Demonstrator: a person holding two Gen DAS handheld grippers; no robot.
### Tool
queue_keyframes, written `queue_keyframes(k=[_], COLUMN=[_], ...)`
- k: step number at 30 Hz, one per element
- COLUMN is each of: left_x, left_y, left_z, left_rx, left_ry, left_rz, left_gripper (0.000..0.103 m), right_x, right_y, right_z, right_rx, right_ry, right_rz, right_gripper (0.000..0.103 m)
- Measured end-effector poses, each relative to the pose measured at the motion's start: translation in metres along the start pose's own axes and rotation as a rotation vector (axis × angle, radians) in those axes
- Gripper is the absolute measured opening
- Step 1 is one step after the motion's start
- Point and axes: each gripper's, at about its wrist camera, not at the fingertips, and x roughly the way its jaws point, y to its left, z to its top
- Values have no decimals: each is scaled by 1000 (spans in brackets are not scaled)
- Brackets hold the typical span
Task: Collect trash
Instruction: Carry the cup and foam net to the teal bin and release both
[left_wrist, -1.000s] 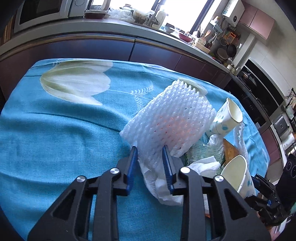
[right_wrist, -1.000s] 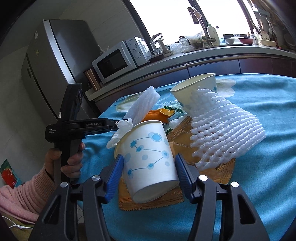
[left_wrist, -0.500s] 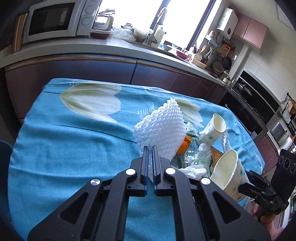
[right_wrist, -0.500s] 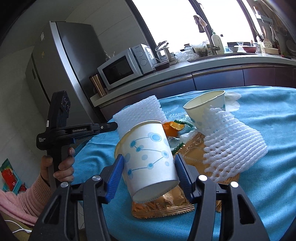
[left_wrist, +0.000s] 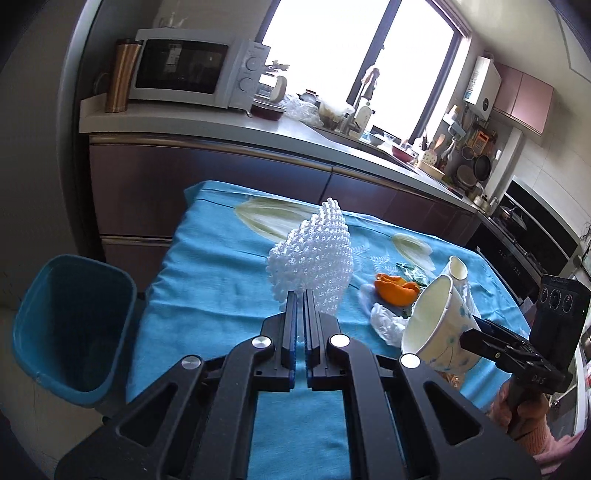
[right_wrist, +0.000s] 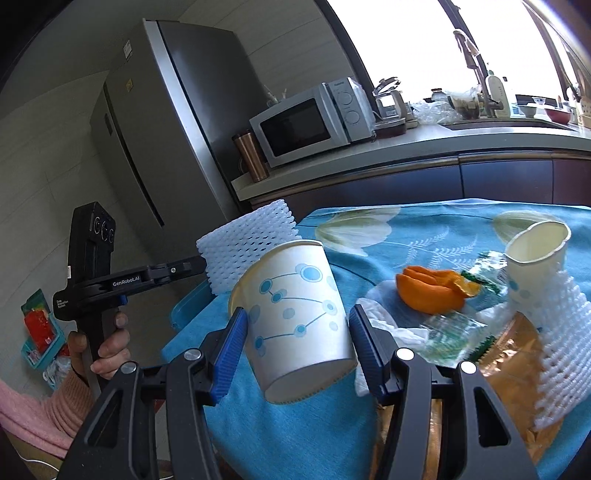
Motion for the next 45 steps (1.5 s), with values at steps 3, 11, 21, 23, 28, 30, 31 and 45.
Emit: queue_keyframes(k=[3, 11, 21, 23, 28, 30, 31, 45], left_x=[-24, -69, -69, -62, -46, -38, -34, 14], left_y=[29, 113, 204, 216, 240, 249, 253, 279], left_z=[-2, -13, -38, -44, -56, -58, -60, -71], left_rx=[-41, -160, -318, -335, -374, -391, -398, -416], left_ry=[-30, -72, -28, -10, 30, 45, 52, 139], left_rz=[50, 190, 305, 322, 357, 363, 367, 377], left_gripper=[4, 4, 4, 4, 4, 4, 4, 9], right_x=[24, 99, 210, 233, 278, 294, 302, 346], right_y=[18, 76, 139, 147, 162, 166, 169, 182], right_z=[7, 26, 47, 49, 45, 43, 42, 32], right_rx=[-31, -133, -204, -207, -217, -212, -215, -203], right_ry=[25, 104, 243, 280, 351, 381, 397, 484], right_rz=[49, 174, 254, 259, 231, 215, 208, 136], right_gripper=[55, 55, 55, 55, 55, 56, 56, 64])
